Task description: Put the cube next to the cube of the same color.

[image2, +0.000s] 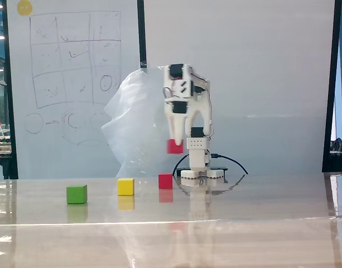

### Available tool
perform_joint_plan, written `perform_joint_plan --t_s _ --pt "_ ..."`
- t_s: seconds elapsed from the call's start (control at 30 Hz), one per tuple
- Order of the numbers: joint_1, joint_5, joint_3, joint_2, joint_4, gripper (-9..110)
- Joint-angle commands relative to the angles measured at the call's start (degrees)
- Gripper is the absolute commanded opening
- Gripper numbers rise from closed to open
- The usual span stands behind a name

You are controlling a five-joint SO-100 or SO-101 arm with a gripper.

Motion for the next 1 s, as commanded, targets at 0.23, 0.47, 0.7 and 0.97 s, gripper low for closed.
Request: perform_joint_plan --t_s 0.23,0.47,0.7,0.97 --pt "11.16 -3.87 -13.45 -12.39 -5.1 0" --pt "14.41 -3.78 -14.59 -18.46 -8.96 0" --pt "16.87 -3.69 -13.8 -23.12 -11.69 0" --pt "14.85 1.67 -13.8 -27.69 -13.27 0"
